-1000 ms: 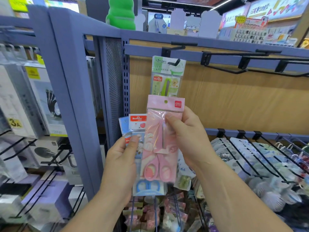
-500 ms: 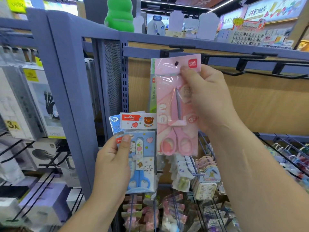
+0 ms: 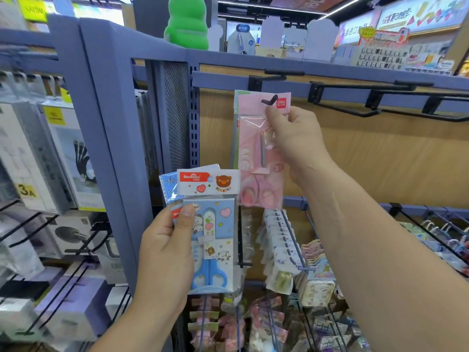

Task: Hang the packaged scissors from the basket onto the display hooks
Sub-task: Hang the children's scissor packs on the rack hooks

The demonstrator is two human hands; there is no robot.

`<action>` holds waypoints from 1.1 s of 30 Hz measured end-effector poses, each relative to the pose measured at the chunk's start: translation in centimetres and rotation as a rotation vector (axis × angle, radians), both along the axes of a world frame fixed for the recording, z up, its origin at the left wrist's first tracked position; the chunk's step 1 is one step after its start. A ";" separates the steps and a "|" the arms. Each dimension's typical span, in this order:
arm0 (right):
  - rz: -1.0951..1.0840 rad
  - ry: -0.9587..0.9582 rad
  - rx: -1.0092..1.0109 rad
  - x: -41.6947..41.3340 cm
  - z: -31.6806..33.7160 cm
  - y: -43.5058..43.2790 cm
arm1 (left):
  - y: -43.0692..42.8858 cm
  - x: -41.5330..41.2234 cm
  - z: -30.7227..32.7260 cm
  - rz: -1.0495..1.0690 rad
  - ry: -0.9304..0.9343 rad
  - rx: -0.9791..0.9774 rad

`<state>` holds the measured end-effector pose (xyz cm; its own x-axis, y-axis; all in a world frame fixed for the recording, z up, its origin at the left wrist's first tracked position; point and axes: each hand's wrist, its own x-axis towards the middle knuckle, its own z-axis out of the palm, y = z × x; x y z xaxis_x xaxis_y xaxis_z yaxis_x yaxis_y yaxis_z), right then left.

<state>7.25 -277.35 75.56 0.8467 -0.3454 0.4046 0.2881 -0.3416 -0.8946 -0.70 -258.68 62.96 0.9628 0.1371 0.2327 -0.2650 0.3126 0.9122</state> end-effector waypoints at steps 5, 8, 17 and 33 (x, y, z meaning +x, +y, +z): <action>-0.145 0.001 -0.086 1.8 -0.4 -0.8 | 0.6 -0.3 0.1 0.021 0.010 0.016; -0.223 -0.160 0.004 -0.8 -1.5 -0.4 | 0.9 -0.3 0.3 0.023 -0.001 0.006; 0.237 0.063 0.174 -9.5 -8.6 3.9 | -1.1 -0.4 0.8 -0.099 -0.005 -0.009; 0.117 0.065 0.256 -9.1 -7.0 0.9 | -1.4 2.0 2.5 -0.055 -0.016 0.148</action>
